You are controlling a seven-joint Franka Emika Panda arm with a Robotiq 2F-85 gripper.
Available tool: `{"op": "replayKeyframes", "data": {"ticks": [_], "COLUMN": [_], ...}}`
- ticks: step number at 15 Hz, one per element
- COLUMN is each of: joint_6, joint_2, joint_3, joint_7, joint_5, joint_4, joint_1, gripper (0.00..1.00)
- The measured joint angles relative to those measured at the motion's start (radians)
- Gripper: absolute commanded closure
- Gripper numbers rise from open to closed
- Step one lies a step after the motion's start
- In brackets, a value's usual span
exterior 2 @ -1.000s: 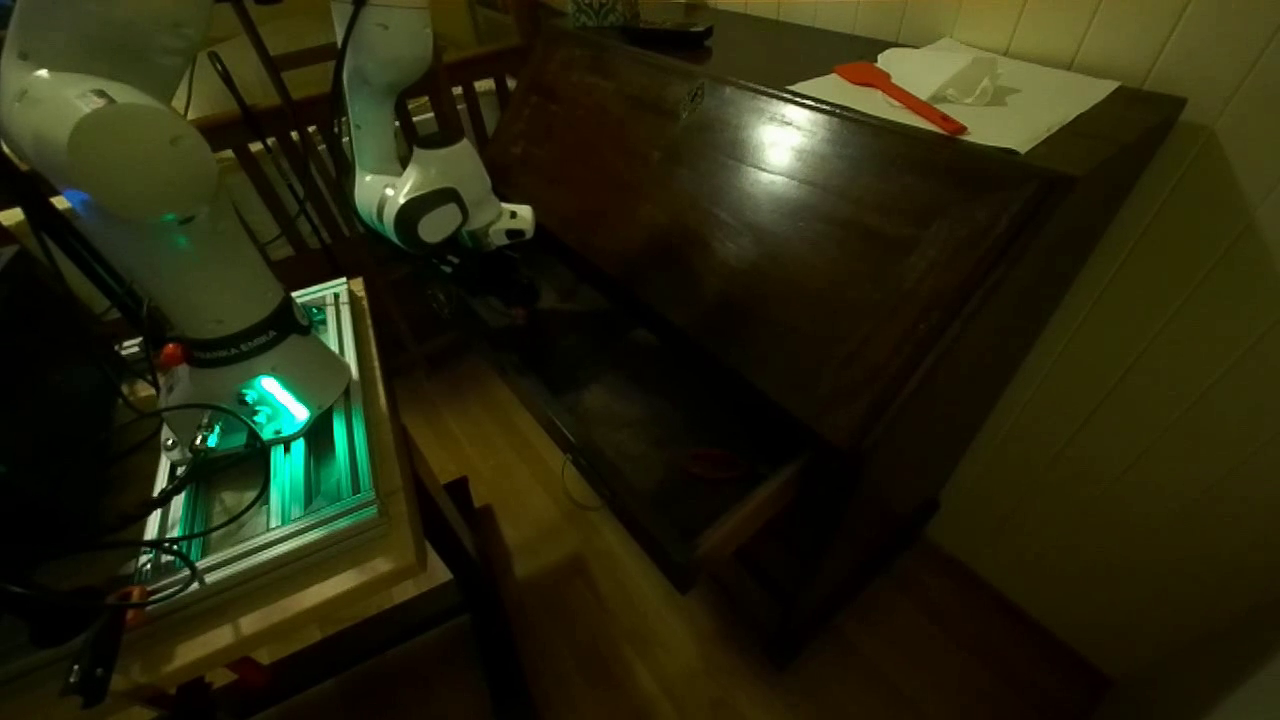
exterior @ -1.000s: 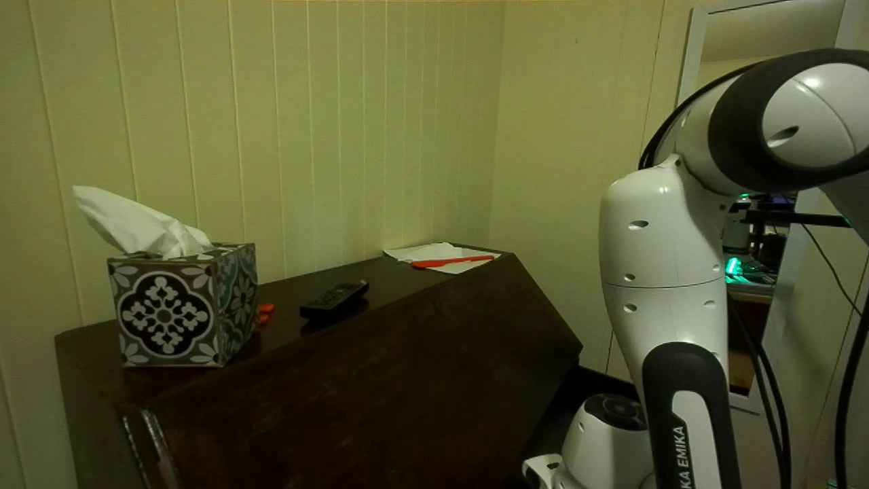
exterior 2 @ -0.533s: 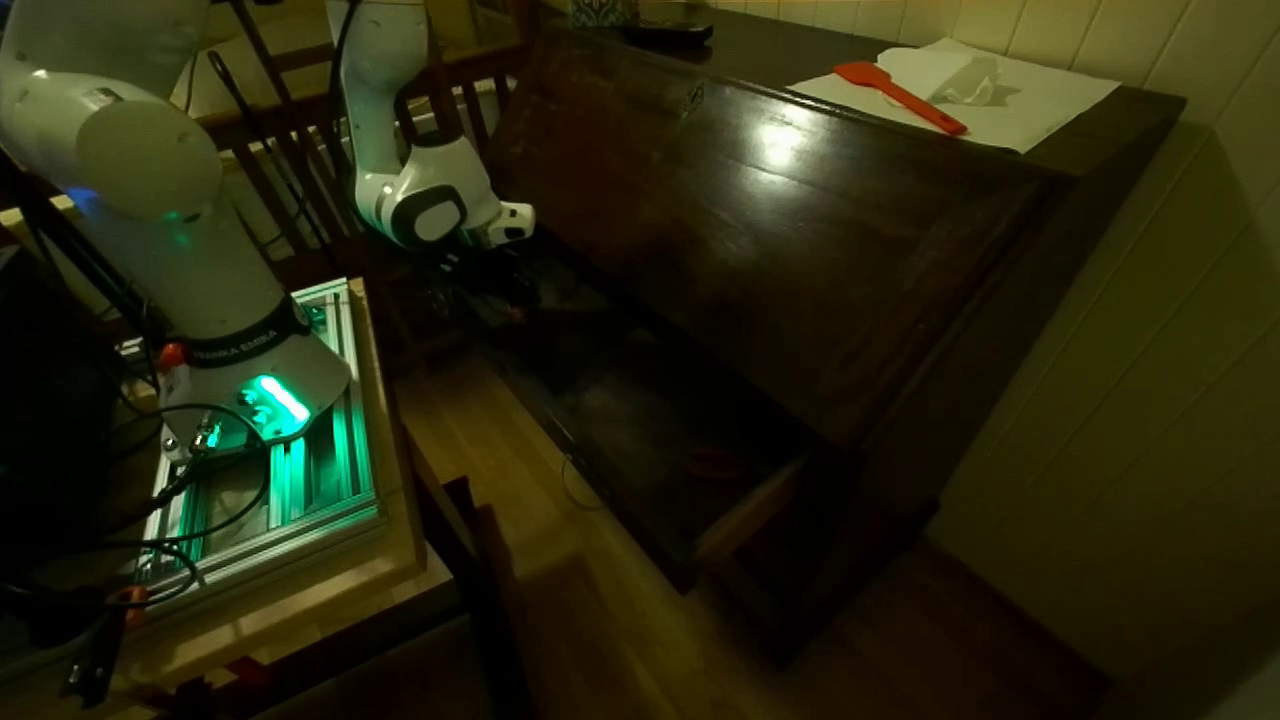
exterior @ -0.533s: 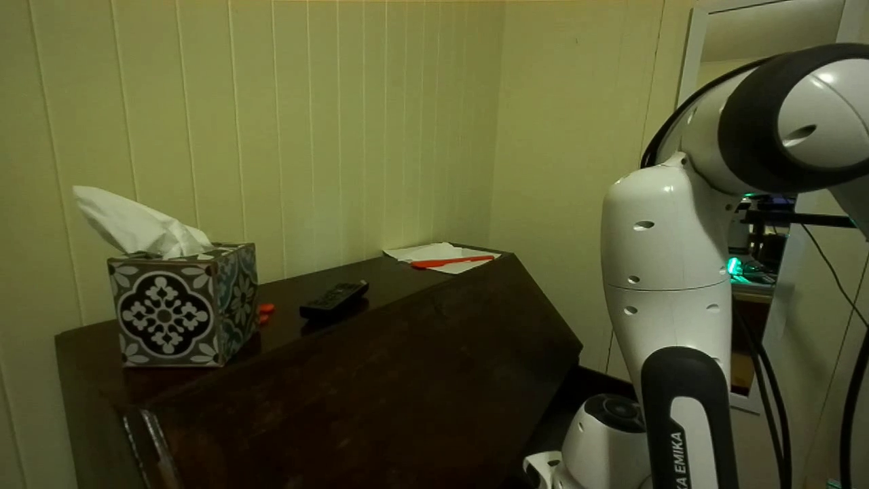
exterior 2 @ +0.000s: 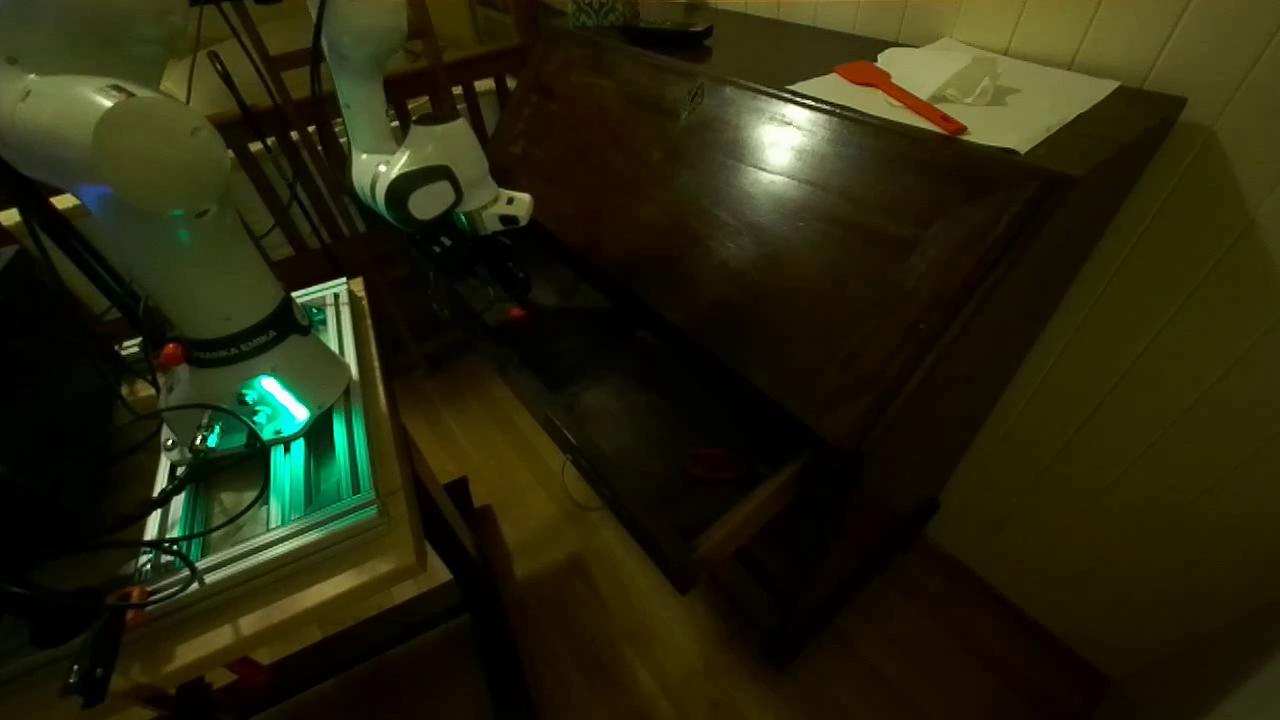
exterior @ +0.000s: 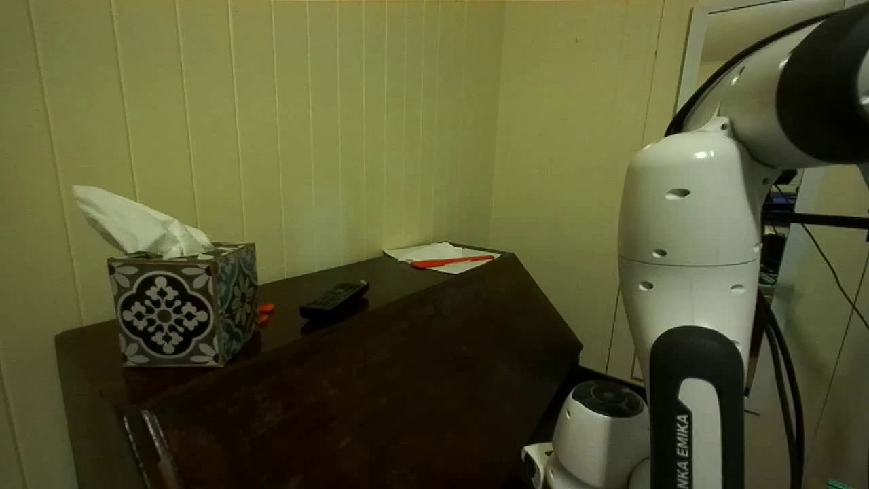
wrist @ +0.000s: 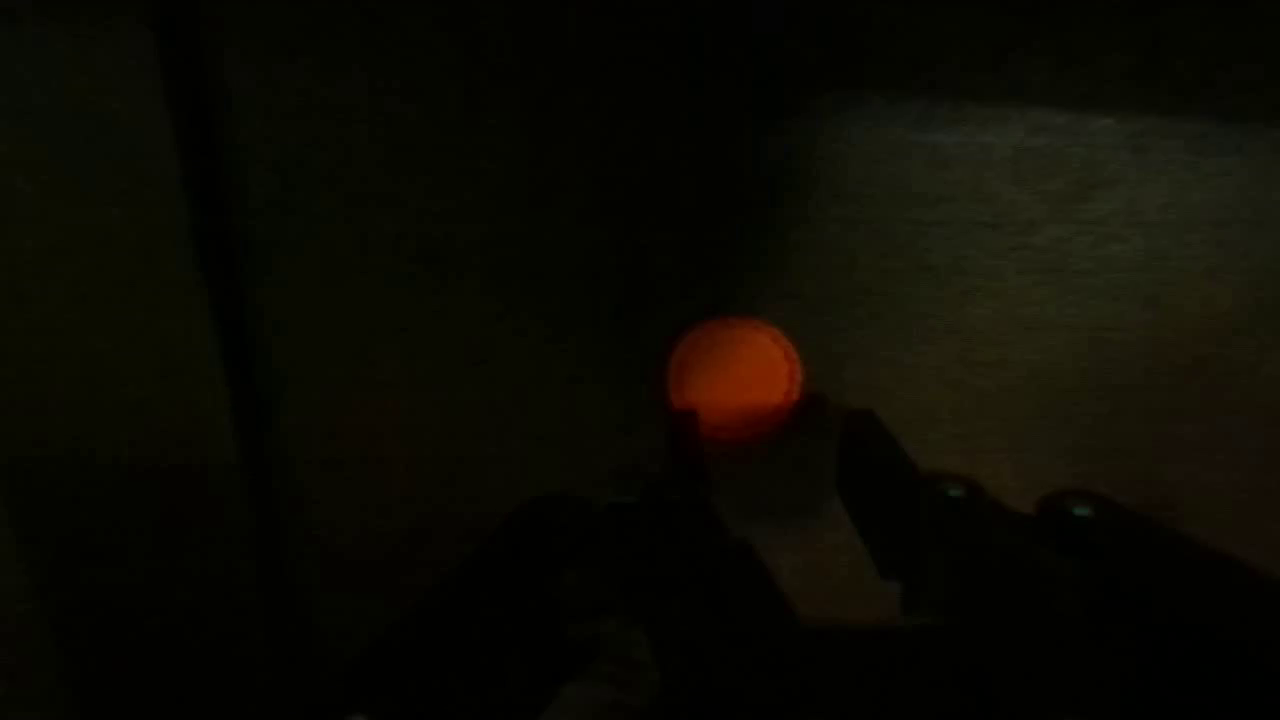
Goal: Pick the red token from the drawer up and place it with the other tokens on the cabinet top
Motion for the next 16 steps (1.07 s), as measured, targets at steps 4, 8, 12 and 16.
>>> {"op": "replayKeyframes", "data": {"ticks": [4,8,12,16], "joint_6": [-0.185,-0.289,-0.292,-0.292], "joint_2": [-0.151,-0.213,-0.210,-0.199], "joint_3": [-0.037,-0.146,-0.171,-0.132], "joint_7": [0.076,0.168,0.223,0.231], "joint_5": [-0.001,-0.039,-0.086,-0.093], "joint_4": [-0.015,-0.015,-0.016,-0.016], "joint_1": [0.035,0.115,0.127,0.103], "gripper": [0.84,0.34,0.14,0.00]}}
